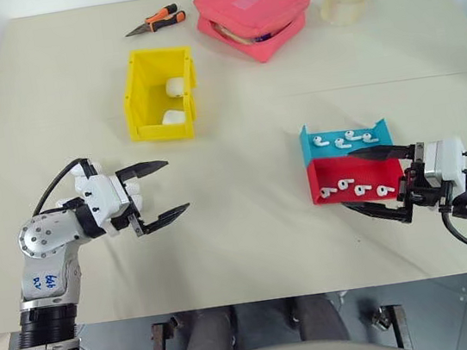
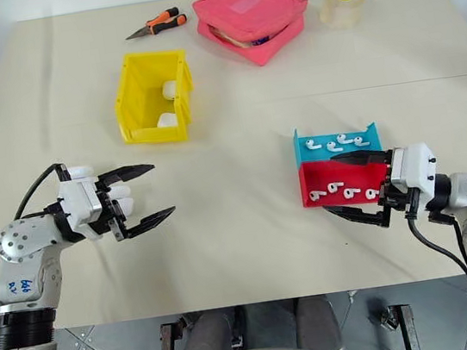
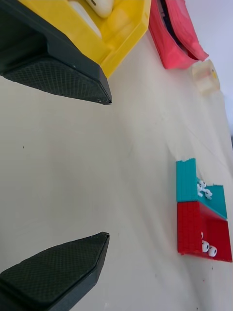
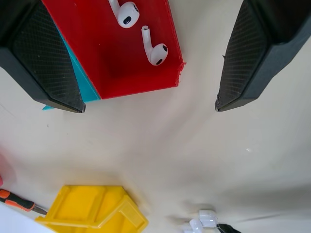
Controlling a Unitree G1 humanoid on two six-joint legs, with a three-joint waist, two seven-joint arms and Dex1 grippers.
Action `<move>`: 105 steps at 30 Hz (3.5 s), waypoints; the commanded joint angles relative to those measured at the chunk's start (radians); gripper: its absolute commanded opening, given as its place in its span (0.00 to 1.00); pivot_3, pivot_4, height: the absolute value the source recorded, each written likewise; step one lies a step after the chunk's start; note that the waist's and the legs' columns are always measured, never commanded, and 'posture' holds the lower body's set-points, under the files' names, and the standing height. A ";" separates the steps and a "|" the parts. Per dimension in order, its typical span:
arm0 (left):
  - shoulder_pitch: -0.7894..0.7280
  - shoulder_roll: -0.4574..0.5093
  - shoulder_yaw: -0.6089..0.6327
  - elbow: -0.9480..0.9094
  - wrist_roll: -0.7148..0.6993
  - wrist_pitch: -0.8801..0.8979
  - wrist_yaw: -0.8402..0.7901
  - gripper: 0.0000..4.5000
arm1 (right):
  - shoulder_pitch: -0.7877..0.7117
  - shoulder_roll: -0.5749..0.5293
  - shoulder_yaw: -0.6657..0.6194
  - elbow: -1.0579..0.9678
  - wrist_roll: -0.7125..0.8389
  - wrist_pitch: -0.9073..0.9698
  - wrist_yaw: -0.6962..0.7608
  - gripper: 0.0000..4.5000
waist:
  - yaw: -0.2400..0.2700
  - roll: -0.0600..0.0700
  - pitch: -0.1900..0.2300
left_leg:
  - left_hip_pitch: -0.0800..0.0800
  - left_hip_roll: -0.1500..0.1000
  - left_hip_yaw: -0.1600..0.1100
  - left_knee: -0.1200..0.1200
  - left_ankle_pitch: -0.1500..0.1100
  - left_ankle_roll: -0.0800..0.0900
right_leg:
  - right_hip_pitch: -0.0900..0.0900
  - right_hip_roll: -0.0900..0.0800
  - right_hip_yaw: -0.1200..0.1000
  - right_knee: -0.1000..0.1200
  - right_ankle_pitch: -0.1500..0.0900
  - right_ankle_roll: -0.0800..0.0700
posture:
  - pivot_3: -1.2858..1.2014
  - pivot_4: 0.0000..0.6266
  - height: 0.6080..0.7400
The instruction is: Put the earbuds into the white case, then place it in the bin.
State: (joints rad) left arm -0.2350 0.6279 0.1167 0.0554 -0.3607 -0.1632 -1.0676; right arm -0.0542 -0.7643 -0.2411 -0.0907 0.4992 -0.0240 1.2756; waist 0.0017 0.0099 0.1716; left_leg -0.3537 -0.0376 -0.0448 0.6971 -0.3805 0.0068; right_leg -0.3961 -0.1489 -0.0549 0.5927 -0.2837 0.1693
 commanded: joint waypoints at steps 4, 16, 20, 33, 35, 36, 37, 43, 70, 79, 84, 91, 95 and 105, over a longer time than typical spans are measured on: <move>0.008 -0.009 0.027 -0.064 0.006 0.019 0.093 1.00 | -0.008 0.005 0.004 -0.009 0.010 -0.017 0.007 1.00 | 0.000 0.000 0.000 | 0.000 0.000 0.000 0.000 0.000 0.000 | 0.000 0.000 0.000 0.000 0.000 0.000 | 0.52 0.24 1.00; 0.425 -0.170 0.285 -0.367 -0.004 0.169 0.512 1.00 | -0.130 0.162 0.153 -0.163 0.040 0.006 -0.078 1.00 | 0.003 0.000 0.001 | 0.000 0.006 -0.001 0.000 -0.001 -0.001 | 0.001 0.000 0.000 -0.001 0.000 -0.001 | 0.52 0.24 1.00; 0.522 -0.221 0.296 -0.497 0.021 0.255 0.629 1.00 | -0.153 0.170 0.166 -0.151 0.035 -0.002 -0.072 1.00 | 0.024 -0.001 0.001 | 0.000 0.005 -0.002 0.000 -0.001 0.000 | 0.001 -0.001 0.000 -0.002 0.000 -0.001 | 0.52 0.24 1.00; 0.389 0.087 0.528 -0.677 -0.198 1.122 0.797 1.00 | -0.168 0.106 0.152 -0.134 0.089 0.108 -0.032 1.00 | 0.016 -0.002 0.002 | 0.000 0.004 -0.003 0.000 -0.002 -0.001 | 0.000 0.000 0.000 0.001 -0.001 -0.003 | 0.52 0.24 1.00; 0.354 0.117 0.533 -0.693 -0.196 1.250 0.837 1.00 | -0.173 0.105 0.153 -0.125 0.088 0.107 -0.029 1.00 | 0.016 -0.002 0.002 | 0.001 0.005 -0.003 0.000 -0.002 -0.001 | 0.000 0.000 0.001 0.001 -0.001 -0.003 | 0.52 0.24 1.00; 0.323 0.123 0.535 -0.690 -0.201 1.331 0.859 1.00 | -0.175 0.106 0.154 -0.121 0.084 0.104 -0.030 1.00 | 0.015 -0.002 0.002 | 0.001 0.005 -0.003 0.000 -0.002 -0.001 | 0.000 0.000 0.001 0.000 -0.001 -0.003 | 0.52 0.24 1.00; 0.289 0.128 0.529 -0.683 -0.191 1.400 0.885 1.00 | -0.176 0.107 0.155 -0.118 0.081 0.102 -0.031 1.00 | 0.014 -0.002 0.002 | 0.001 0.004 -0.003 -0.001 -0.002 -0.001 | 0.000 0.000 0.001 0.000 -0.001 -0.003 | 0.52 0.24 1.00; 0.101 0.156 0.438 -0.612 -0.173 1.712 0.905 1.00 | -0.146 0.115 0.153 -0.118 0.079 0.078 -0.027 1.00 | 0.014 -0.002 0.002 | 0.001 0.001 -0.003 -0.001 -0.002 -0.002 | -0.001 0.001 0.000 0.002 -0.002 -0.004 | 0.52 0.24 1.00; 0.021 0.247 0.278 -0.433 -0.134 1.736 0.819 0.91 | -0.070 0.146 0.179 -0.245 0.064 0.087 -0.149 1.00 | -0.003 -0.003 0.002 | 0.001 0.001 -0.003 -0.002 -0.002 -0.004 | -0.002 0.001 0.001 0.003 -0.002 -0.005 | 0.52 0.24 1.00; 0.082 0.241 0.284 -0.438 -0.108 1.644 0.785 0.44 | -0.067 0.138 0.180 -0.254 0.068 0.097 -0.167 1.00 | -0.003 -0.002 0.002 | 0.003 0.002 -0.002 -0.001 -0.002 -0.004 | -0.002 0.001 0.001 0.006 -0.003 -0.007 | 0.52 0.24 1.00; 0.188 0.213 0.345 -0.472 -0.100 1.542 0.769 0.44 | -0.072 0.138 0.178 -0.244 0.066 0.099 -0.172 1.00 | -0.006 -0.001 0.002 | 0.003 0.003 -0.001 -0.002 -0.002 -0.005 | -0.004 0.001 0.002 0.008 -0.004 -0.008 | 0.52 0.24 1.00; 0.223 0.156 0.383 -0.527 -0.093 1.536 0.810 0.48 | -0.091 0.131 0.180 -0.219 0.067 0.102 -0.157 1.00 | -0.005 -0.001 0.002 | 0.003 0.004 0.000 -0.002 -0.002 -0.005 | -0.005 0.001 0.003 0.008 -0.004 -0.008 | 0.52 0.24 1.00; 0.223 0.098 0.430 -0.623 -0.103 1.644 0.831 0.72 | -0.102 0.124 0.178 -0.210 0.071 0.114 -0.142 1.00 | -0.004 -0.002 0.002 | 0.002 0.003 0.000 -0.002 -0.002 -0.005 | -0.005 0.001 0.003 0.008 -0.004 -0.008 | 0.52 0.24 1.00; 0.185 0.062 0.448 -0.801 -0.256 1.778 0.856 1.00 | -0.139 0.118 0.179 -0.173 0.072 0.133 -0.103 1.00 | -0.001 -0.002 0.002 | 0.002 0.003 -0.001 -0.002 -0.002 -0.005 | -0.005 0.001 0.002 0.008 -0.004 -0.008 | 0.52 0.24 1.00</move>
State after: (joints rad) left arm -0.0371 0.6966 0.5531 -0.7023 -0.5661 1.6147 -0.2272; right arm -0.1833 -0.6349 -0.0475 -0.2598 0.5589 0.1107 1.1654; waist 0.0003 0.0081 0.1735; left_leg -0.3522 -0.0338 -0.0461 0.6956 -0.3824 0.0022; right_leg -0.4013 -0.1485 -0.0525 0.6008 -0.2875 0.1611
